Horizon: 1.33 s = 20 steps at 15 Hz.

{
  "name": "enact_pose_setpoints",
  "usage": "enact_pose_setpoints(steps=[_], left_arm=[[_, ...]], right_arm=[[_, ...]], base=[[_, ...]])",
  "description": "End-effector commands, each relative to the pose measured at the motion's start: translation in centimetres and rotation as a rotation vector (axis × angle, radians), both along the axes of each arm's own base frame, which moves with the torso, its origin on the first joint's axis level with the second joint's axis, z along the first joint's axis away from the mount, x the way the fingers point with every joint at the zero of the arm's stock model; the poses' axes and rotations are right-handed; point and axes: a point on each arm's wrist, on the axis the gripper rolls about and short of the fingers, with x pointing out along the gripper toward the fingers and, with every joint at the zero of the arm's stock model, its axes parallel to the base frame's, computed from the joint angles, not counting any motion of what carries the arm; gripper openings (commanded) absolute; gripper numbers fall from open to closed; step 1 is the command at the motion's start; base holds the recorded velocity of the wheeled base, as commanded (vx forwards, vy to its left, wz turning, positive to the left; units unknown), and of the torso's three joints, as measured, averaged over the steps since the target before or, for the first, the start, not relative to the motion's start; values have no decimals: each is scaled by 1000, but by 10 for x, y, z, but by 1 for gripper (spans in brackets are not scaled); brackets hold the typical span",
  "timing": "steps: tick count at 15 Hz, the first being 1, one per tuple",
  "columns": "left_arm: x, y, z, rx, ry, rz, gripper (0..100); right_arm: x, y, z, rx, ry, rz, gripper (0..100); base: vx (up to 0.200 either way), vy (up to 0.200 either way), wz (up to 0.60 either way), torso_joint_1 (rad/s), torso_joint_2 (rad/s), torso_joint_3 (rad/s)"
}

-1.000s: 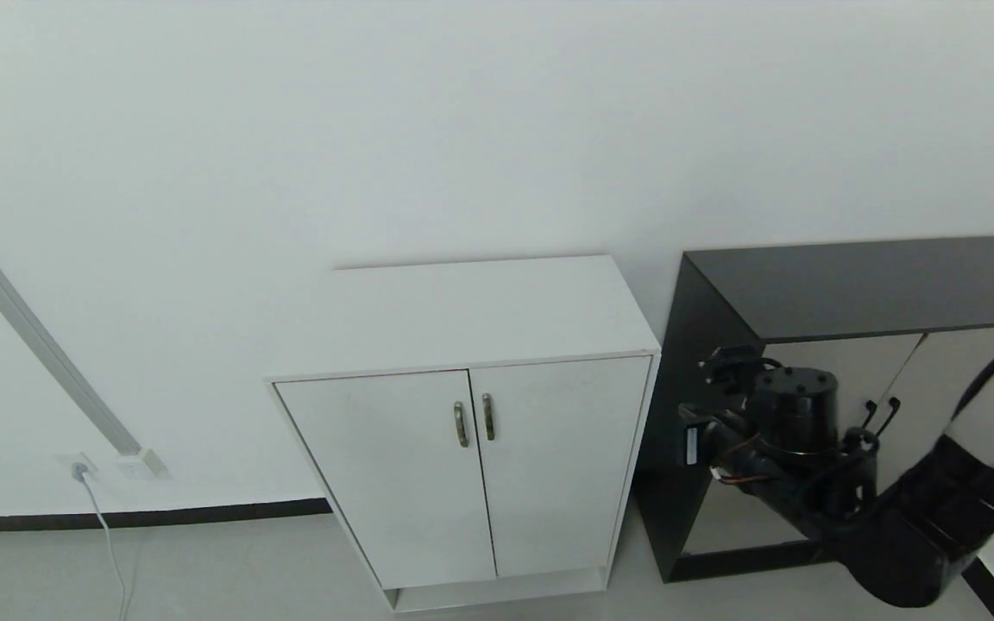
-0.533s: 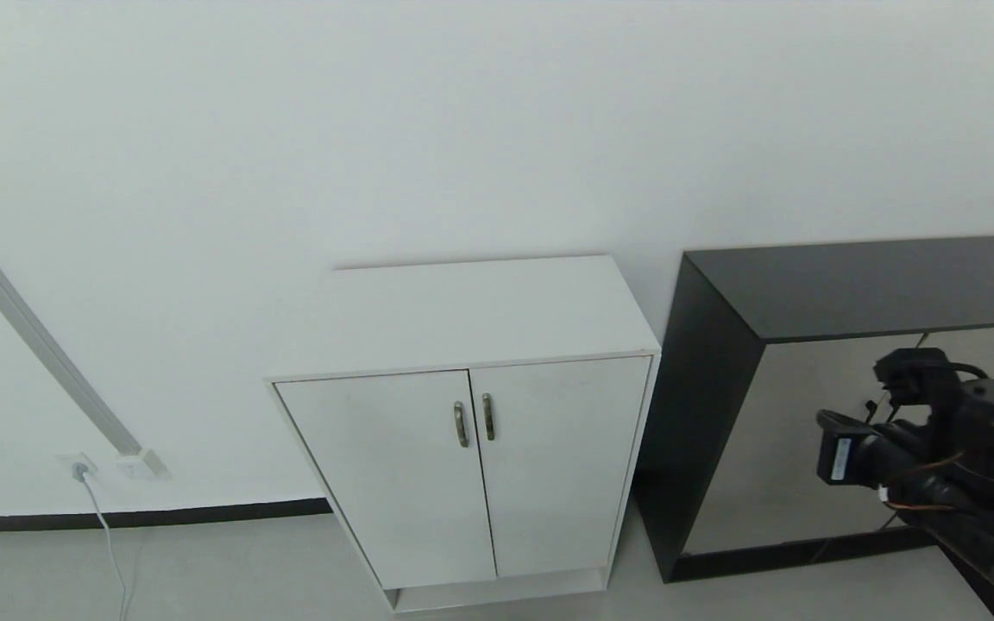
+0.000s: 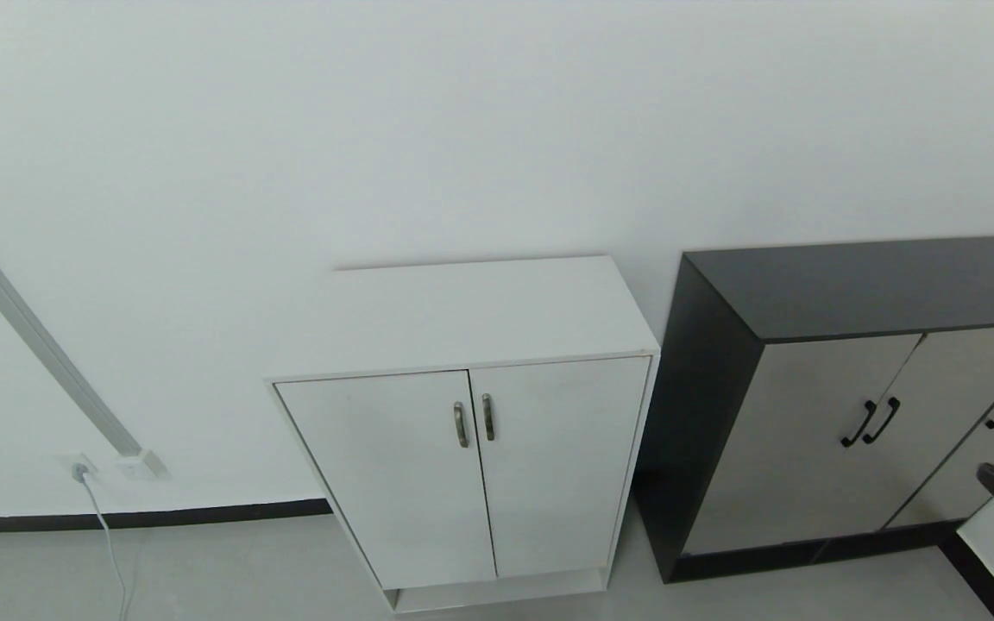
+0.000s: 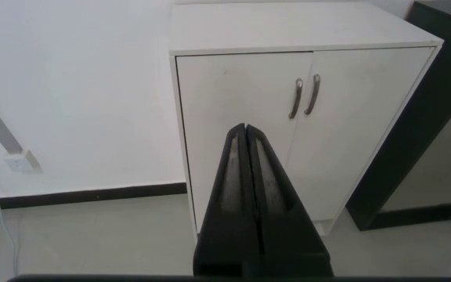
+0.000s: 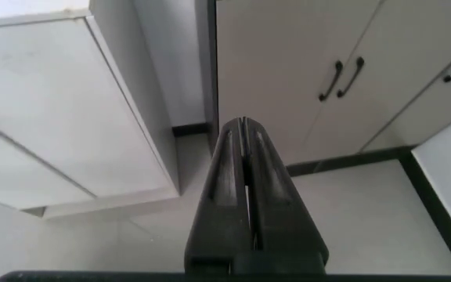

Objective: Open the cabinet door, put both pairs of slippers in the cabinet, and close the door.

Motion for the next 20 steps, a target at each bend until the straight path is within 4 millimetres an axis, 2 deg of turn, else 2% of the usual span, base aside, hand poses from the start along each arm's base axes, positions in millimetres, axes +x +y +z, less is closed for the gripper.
enact_pose_setpoints(steps=[1, 4, 7, 8, 10, 14, 20], left_arm=[[0, 0, 0, 0, 1, 0, 0], [0, 0, 0, 0, 1, 0, 0], [0, 0, 0, -1, 1, 0, 0], [0, 0, 0, -1, 1, 0, 0], [0, 0, 0, -1, 1, 0, 0], [0, 0, 0, -1, 1, 0, 0], [0, 0, 0, -1, 1, 0, 0]], right_arm=[[-60, -9, 14, 14, -93, 32, 0], [-100, -14, 16, 16, -42, 88, 0], [-121, -17, 11, 25, -113, 90, 0], [-125, -18, 1, 25, -103, 93, 0], [-128, -19, -25, 19, -52, 131, 0], [-127, -19, -54, 11, 23, 222, 0], [-130, -19, -62, 28, -42, 260, 0]], base=[[0, 0, 0, 0, 0, 0], [0, 0, 0, 0, 0, 0], [0, 0, 0, 0, 0, 0], [0, 0, 0, 0, 0, 0], [0, 0, 0, 0, 0, 0], [0, 0, 0, 0, 0, 0], [0, 0, 0, 0, 0, 0]])
